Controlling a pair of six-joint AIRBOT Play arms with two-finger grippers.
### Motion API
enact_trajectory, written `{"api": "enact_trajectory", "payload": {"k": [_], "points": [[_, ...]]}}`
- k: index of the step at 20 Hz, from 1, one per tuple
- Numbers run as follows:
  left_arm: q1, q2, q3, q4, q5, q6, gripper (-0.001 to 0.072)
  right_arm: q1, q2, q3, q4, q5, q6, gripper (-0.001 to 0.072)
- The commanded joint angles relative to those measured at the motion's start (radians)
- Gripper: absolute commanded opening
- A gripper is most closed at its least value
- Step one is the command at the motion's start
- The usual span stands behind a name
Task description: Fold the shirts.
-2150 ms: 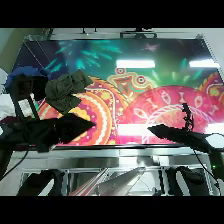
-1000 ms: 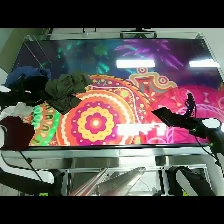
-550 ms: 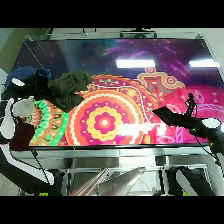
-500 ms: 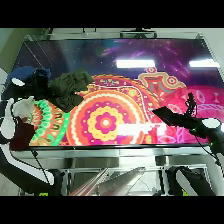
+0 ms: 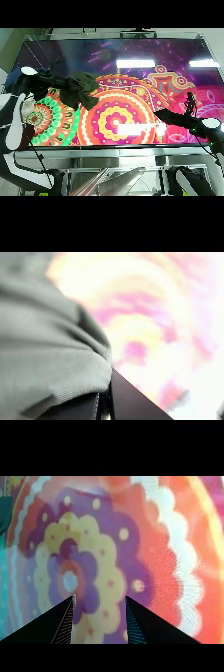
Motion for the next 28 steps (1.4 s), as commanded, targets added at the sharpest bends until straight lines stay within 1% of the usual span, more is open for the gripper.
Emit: {"api": "enact_trajectory", "payload": {"k": [1, 4, 5, 6, 7, 8, 9, 10, 13, 14, 16, 18, 19, 20, 22, 23, 24, 28], "points": [[-0.235, 0.045, 0.001, -0.137, -0.110, 0.019, 0.0016, 0.000, -0.001, 0.001, -0.001, 0.001, -0.014, 0.0370], [-0.425, 0.024, 0.000, -0.108, -0.076, 0.024, 0.0016, 0.000, -0.001, 0.001, -0.001, 0.004, -0.014, 0.0373], [-0.470, 0.008, 0.001, -0.092, -0.045, 0.023, 0.0016, 0.000, -0.001, 0.001, -0.002, 0.005, -0.014, 0.0392], [-0.497, -0.005, 0.001, -0.084, -0.012, 0.023, 0.0017, 0.000, -0.001, 0.001, -0.002, 0.011, -0.014, 0.0494], [-0.511, -0.018, 0.001, -0.083, 0.012, 0.022, 0.0115, 0.000, -0.001, 0.001, -0.007, 0.013, -0.014, 0.0616], [-0.512, -0.027, 0.001, -0.082, 0.019, 0.013, 0.0346, -0.002, 0.000, 0.001, -0.009, 0.023, -0.014, 0.0626], [-0.495, -0.029, 0.001, -0.077, 0.008, -0.005, 0.0548, -0.010, 0.000, 0.001, -0.009, 0.050, -0.013, 0.0627], [-0.469, -0.025, 0.001, -0.050, -0.020, -0.052, 0.0708, -0.025, 0.000, 0.002, -0.011, 0.093, -0.012, 0.0626], [-0.356, 0.001, -0.019, 0.116, -0.152, -0.154, 0.0707, -0.138, 0.004, 0.020, -0.071, 0.241, -0.010, 0.0626], [-0.315, 0.024, -0.071, 0.155, -0.161, -0.165, 0.0707, -0.180, 0.003, 0.020, -0.092, 0.256, -0.010, 0.0626], [-0.249, 0.074, -0.219, 0.200, -0.114, -0.160, 0.0706, -0.198, -0.014, 0.006, -0.110, 0.216, -0.003, 0.0625], [-0.188, 0.112, -0.396, 0.175, -0.003, -0.127, 0.0704, -0.140, -0.065, -0.007, -0.099, 0.159, -0.011, 0.0626], [-0.171, 0.114, -0.459, 0.132, 0.037, -0.091, 0.0688, -0.093, -0.103, -0.007, -0.089, 0.135, -0.015, 0.0625], [-0.167, 0.108, -0.513, 0.069, 0.057, -0.045, 0.0689, -0.032, -0.146, -0.007, -0.091, 0.099, -0.014, 0.0625], [-0.188, 0.081, -0.578, -0.058, 0.055, 0.038, 0.0688, 0.068, -0.227, -0.006, -0.086, -0.001, -0.014, 0.0618], [-0.213, 0.064, -0.597, -0.101, 0.060, 0.065, 0.0688, 0.095, -0.261, 0.000, -0.071, -0.060, -0.014, 0.0564], [-0.242, 0.048, -0.607, -0.107, 0.074, 0.072, 0.0688, 0.112, -0.300, 0.021, -0.056, -0.103, -0.014, 0.0503], [-0.322, -0.003, -0.577, -0.095, 0.079, 0.079, 0.0687, 0.135, -0.478, 0.191, -0.037, -0.104, -0.031, 0.0508]]}}
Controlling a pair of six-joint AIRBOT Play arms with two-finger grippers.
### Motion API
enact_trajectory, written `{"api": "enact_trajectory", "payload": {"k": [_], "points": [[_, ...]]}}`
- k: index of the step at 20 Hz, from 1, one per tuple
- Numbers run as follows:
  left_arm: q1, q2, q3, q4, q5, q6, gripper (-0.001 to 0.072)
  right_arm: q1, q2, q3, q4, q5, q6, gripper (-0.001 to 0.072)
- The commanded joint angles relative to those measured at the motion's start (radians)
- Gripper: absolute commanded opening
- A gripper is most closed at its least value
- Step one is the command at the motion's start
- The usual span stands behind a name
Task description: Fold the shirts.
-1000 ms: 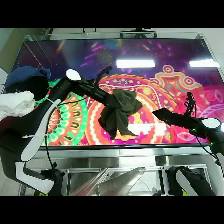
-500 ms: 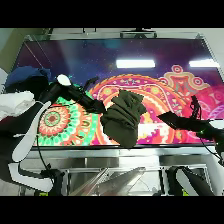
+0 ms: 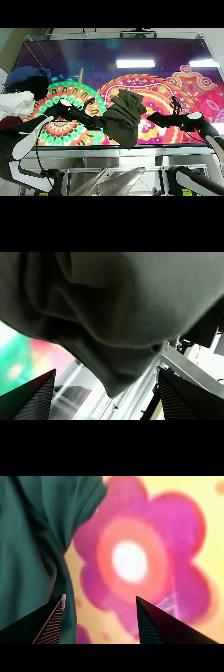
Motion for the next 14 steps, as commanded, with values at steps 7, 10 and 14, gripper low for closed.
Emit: {"api": "enact_trajectory", "payload": {"k": [7, 10, 14], "points": [[-0.050, -0.034, 0.072, -0.030, 0.077, 0.028, 0.0416, 0.078, -0.386, 0.313, 0.163, 0.038, -0.058, 0.0368], [-0.051, -0.034, 0.071, -0.029, 0.080, 0.029, 0.0065, 0.083, -0.395, 0.348, 0.210, 0.110, -0.093, 0.0029], [-0.038, -0.016, 0.086, -0.057, 0.011, 0.029, 0.0008, 0.026, -0.349, 0.393, 0.209, 0.218, -0.107, 0.0022]]}}
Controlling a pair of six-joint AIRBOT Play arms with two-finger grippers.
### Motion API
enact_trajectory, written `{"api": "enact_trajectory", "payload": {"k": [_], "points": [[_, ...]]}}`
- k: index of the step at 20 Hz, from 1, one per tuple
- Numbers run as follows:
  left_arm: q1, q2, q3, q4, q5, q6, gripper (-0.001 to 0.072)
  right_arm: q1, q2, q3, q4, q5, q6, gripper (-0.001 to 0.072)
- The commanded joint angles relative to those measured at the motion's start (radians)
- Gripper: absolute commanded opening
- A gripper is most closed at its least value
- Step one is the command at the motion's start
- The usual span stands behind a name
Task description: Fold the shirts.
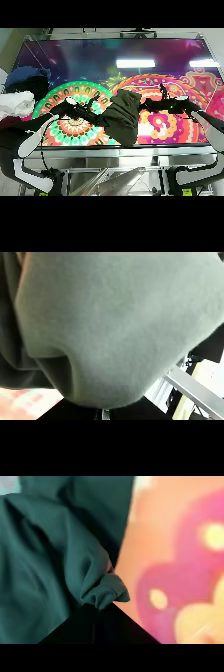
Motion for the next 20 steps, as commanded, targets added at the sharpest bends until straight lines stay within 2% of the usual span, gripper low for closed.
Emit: {"api": "enact_trajectory", "payload": {"k": [1, 5, 7, 10, 14, 18, 20], "points": [[0.022, 0.040, 0.037, -0.027, -0.092, 0.000, 0.0007, -0.063, 0.056, 0.062, 0.030, 0.124, -0.018, 0.0022], [0.127, 0.253, 0.285, -0.029, -0.222, -0.113, 0.0007, -0.162, 0.299, 0.233, 0.177, 0.294, -0.018, 0.0022], [0.194, 0.365, 0.502, -0.048, -0.240, -0.188, 0.0018, -0.187, 0.450, 0.348, 0.261, 0.290, -0.018, 0.0022], [0.270, 0.479, 0.816, -0.041, -0.239, -0.226, 0.0019, -0.197, 0.626, 0.514, 0.273, 0.226, -0.018, 0.0022], [0.319, 0.575, 0.938, -0.041, -0.251, -0.239, 0.0019, -0.201, 0.768, 0.550, 0.251, 0.163, 0.009, 0.0022], [0.504, 0.691, 0.941, -0.037, -0.237, -0.236, 0.0019, -0.265, 0.886, 0.551, 0.151, 0.147, 0.024, 0.0022], [0.620, 0.762, 0.941, -0.113, -0.259, -0.142, 0.0019, -0.308, 0.937, 0.551, 0.144, 0.133, -0.008, 0.0022]]}}
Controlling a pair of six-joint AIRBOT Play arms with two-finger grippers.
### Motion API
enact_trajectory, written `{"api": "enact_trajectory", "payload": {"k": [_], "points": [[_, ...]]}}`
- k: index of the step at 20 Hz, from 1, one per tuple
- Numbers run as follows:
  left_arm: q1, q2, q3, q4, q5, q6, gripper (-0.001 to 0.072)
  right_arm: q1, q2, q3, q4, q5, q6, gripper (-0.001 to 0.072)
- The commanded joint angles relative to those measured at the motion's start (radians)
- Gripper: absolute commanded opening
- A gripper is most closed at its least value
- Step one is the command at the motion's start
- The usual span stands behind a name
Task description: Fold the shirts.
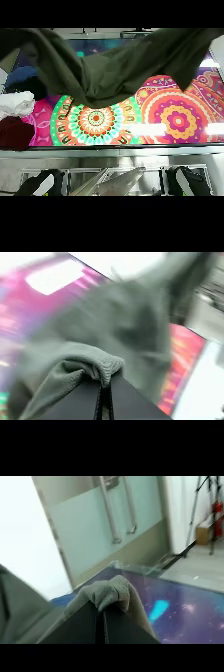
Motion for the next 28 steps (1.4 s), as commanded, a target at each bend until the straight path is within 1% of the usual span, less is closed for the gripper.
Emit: {"api": "enact_trajectory", "payload": {"k": [1, 2, 3, 5, 6, 8, 10, 11, 12, 13, 14, 15, 17, 19, 20, 22, 23, 26, 28], "points": [[0.181, 0.106, 0.012, -0.043, 0.019, 0.066, 0.0020, -0.052, 0.081, 0.006, -0.076, -0.056, -0.024, 0.0022], [0.223, 0.111, -0.018, -0.029, 0.062, 0.047, 0.0020, -0.051, 0.056, 0.006, -0.126, -0.063, 0.008, 0.0021], [0.250, 0.096, -0.062, -0.029, 0.072, 0.038, 0.0020, -0.051, 0.010, 0.006, -0.177, -0.047, 0.053, 0.0022], [0.241, 0.023, -0.185, -0.030, 0.010, 0.032, 0.0020, -0.036, -0.126, -0.008, -0.268, 0.048, 0.139, 0.0022], [0.214, -0.021, -0.265, -0.023, -0.030, 0.037, 0.0019, -0.026, -0.192, -0.031, -0.279, 0.097, 0.147, 0.0022], [0.134, -0.106, -0.427, -0.004, -0.054, 0.085, 0.0016, 0.012, -0.329, -0.099, -0.287, 0.166, 0.132, 0.0022], [0.048, -0.205, -0.562, 0.055, -0.005, 0.165, 0.0017, 0.052, -0.469, -0.171, -0.287, 0.157, 0.066, 0.0022], [0.010, -0.262, -0.611, 0.116, 0.042, 0.179, 0.0019, 0.072, -0.538, -0.195, -0.286, 0.131, 0.039, 0.0023], [-0.018, -0.320, -0.642, 0.176, 0.083, 0.178, 0.0191, 0.087, -0.616, -0.207, -0.295, 0.092, 0.031, 0.0045], [-0.036, -0.381, -0.664, 0.241, 0.113, 0.177, 0.0435, 0.092, -0.691, -0.206, -0.291, 0.062, 0.031, 0.0311], [-0.039, -0.436, -0.663, 0.302, 0.110, 0.167, 0.0709, 0.090, -0.744, -0.203, -0.285, 0.047, 0.031, 0.0546], [-0.027, -0.490, -0.639, 0.373, 0.084, 0.128, 0.0710, 0.078, -0.782, -0.193, -0.287, 0.045, 0.031, 0.0560], [0.014, -0.567, -0.562, 0.489, 0.007, 0.056, 0.0709, 0.031, -0.792, -0.184, -0.287, 0.073, 0.057, 0.0559], [0.063, -0.603, -0.529, 0.509, -0.042, 0.023, 0.0708, -0.023, -0.762, -0.186, -0.307, 0.151, 0.072, 0.0558], [0.078, -0.607, -0.537, 0.510, -0.045, 0.016, 0.0708, -0.041, -0.743, -0.197, -0.350, 0.194, 0.098, 0.0556], [0.097, -0.595, -0.608, 0.510, -0.009, 0.018, 0.0707, -0.044, -0.691, -0.286, -0.430, 0.230, 0.133, 0.0554], [0.097, -0.595, -0.655, 0.509, 0.021, 0.025, 0.0707, -0.035, -0.661, -0.365, -0.432, 0.216, 0.133, 0.0554], [0.074, -0.597, -0.794, 0.476, 0.153, 0.060, 0.0706, 0.040, -0.597, -0.592, -0.432, 0.099, 0.134, 0.0554], [0.036, -0.597, -0.845, 0.479, 0.248, 0.071, 0.0706, 0.137, -0.595, -0.702, -0.432, -0.002, 0.164, 0.0554]]}}
